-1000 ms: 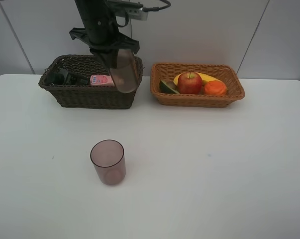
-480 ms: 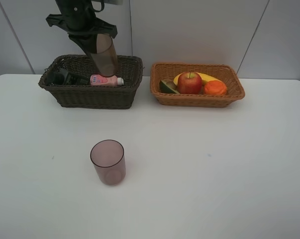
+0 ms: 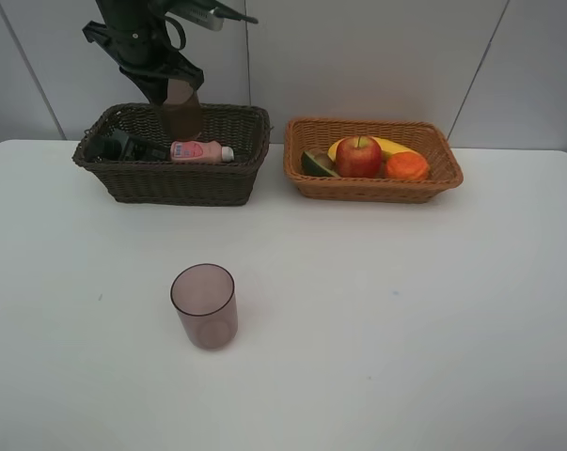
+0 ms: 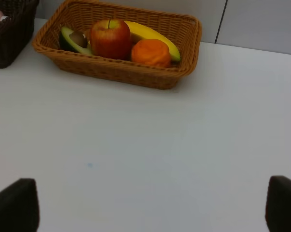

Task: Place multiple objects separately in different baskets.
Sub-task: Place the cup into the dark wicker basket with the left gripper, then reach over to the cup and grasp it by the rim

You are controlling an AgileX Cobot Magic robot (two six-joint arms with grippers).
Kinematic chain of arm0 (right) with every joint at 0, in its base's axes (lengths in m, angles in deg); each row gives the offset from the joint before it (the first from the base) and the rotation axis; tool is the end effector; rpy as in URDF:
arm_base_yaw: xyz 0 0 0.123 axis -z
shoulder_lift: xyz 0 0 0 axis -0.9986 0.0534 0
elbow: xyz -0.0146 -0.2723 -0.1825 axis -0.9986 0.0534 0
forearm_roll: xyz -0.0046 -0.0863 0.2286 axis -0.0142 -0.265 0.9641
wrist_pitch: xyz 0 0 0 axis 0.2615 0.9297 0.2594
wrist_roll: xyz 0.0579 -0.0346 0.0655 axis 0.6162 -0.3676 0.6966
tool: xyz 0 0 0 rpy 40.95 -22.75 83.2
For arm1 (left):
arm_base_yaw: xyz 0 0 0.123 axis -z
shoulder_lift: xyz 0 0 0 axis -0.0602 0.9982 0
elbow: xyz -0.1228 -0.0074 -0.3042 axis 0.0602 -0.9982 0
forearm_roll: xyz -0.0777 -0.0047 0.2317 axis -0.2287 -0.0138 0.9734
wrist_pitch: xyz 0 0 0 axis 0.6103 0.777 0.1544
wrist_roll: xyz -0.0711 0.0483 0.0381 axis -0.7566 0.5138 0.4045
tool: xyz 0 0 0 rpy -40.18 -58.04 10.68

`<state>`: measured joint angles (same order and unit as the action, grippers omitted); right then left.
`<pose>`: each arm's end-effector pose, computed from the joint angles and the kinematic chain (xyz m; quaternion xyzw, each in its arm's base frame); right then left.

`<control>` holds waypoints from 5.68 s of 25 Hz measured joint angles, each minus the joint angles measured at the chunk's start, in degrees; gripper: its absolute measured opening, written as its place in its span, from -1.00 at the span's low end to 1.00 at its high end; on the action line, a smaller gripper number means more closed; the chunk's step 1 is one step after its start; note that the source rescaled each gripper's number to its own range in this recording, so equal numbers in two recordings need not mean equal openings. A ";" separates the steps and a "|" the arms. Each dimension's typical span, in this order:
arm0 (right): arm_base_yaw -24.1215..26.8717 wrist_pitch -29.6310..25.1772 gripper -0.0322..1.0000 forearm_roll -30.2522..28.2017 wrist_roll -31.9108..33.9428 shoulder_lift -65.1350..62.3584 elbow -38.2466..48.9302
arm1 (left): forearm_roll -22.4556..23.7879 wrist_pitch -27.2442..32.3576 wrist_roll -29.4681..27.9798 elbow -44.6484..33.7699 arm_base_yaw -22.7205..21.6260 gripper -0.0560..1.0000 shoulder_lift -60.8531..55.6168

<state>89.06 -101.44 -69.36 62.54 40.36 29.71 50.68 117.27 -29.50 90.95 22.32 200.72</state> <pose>-0.0558 0.0142 0.2798 -0.1062 0.8372 -0.0114 0.5363 0.4794 -0.1512 0.2727 0.2000 0.9583 0.0405 0.1998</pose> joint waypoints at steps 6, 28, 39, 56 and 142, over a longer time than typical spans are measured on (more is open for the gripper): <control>0.00 0.00 0.97 0.00 0.00 0.00 0.00 | -0.01 -2.39 1.47 0.00 0.00 -0.89 1.28; 0.00 0.00 0.97 0.05 0.00 0.00 0.00 | -1.59 -2.27 3.96 0.00 0.00 -0.21 2.19; 0.00 0.00 0.97 0.05 0.00 0.00 0.00 | -3.35 -1.16 7.97 0.00 0.00 0.78 2.19; 0.00 0.00 0.97 0.05 0.00 0.00 0.00 | -4.11 0.45 8.10 0.00 0.05 0.78 2.12; 0.00 0.00 0.97 0.05 0.00 0.00 0.00 | -12.10 -10.97 4.02 -54.42 19.38 0.78 -23.42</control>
<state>89.06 -101.44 -69.31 62.54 40.36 29.71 38.58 106.30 -25.49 36.53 41.71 177.30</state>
